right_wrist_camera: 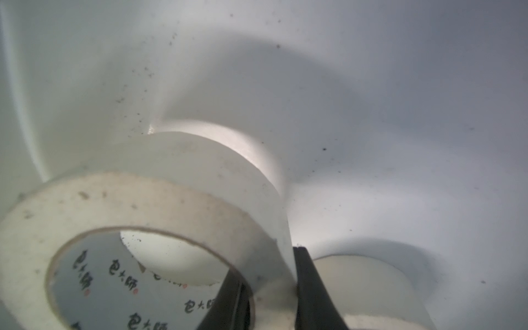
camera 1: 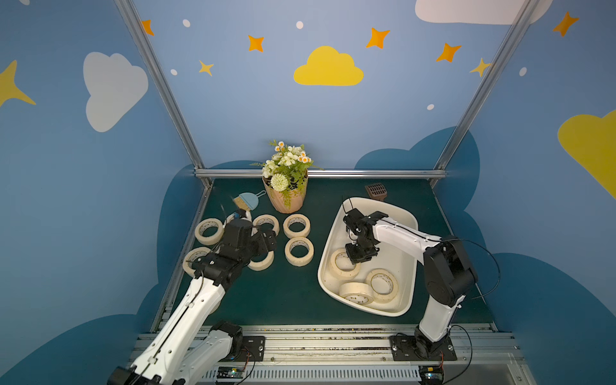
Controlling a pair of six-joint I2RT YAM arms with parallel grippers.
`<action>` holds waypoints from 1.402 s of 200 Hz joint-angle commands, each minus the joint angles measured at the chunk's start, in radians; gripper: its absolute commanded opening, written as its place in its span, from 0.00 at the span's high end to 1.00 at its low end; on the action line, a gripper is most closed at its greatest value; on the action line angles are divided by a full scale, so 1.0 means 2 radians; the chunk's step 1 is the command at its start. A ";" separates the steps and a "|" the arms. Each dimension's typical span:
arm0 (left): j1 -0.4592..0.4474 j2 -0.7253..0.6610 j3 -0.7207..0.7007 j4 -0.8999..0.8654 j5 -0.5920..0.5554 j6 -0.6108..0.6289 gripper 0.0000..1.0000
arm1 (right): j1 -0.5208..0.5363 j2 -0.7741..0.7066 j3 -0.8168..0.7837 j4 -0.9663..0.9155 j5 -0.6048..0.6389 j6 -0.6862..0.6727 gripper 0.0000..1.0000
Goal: Take out the art tape in the storage box
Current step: Pick up the art tape from the storage box.
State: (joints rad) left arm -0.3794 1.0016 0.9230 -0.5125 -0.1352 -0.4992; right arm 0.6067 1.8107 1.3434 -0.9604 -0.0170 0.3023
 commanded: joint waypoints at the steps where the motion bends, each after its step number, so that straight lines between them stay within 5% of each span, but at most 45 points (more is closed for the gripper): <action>1: -0.054 0.063 0.052 0.007 0.002 0.068 0.03 | -0.012 -0.034 0.033 -0.049 0.040 -0.011 0.93; 34: -0.117 0.171 0.129 0.029 0.087 0.109 0.04 | -0.025 -0.048 0.066 -0.064 0.027 -0.018 1.00; 66: -0.164 0.258 0.197 0.018 0.099 0.137 0.04 | -0.025 -0.050 0.091 -0.074 0.022 -0.019 1.00; 172: -0.186 0.408 0.291 0.008 0.102 0.128 0.08 | -0.016 -0.074 0.093 -0.073 0.014 -0.016 1.00; 196: -0.186 0.431 0.308 0.000 0.111 0.117 0.26 | -0.015 -0.083 0.086 -0.070 0.016 -0.013 1.00; 227: -0.187 0.440 0.318 -0.005 0.111 0.111 0.77 | -0.017 -0.091 0.077 -0.064 0.012 -0.009 1.00; 248: -0.186 0.440 0.316 -0.002 0.105 0.108 0.96 | -0.018 -0.096 0.072 -0.059 0.008 -0.006 1.00; 280: -0.183 0.436 0.309 0.000 0.091 0.096 0.96 | -0.022 -0.127 0.083 -0.081 0.009 -0.004 0.41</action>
State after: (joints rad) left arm -0.7673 1.8874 1.5417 -0.5270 0.0471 -0.2993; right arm 0.5777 1.6535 1.4971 -1.0634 0.0200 0.3161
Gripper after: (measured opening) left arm 0.190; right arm 0.433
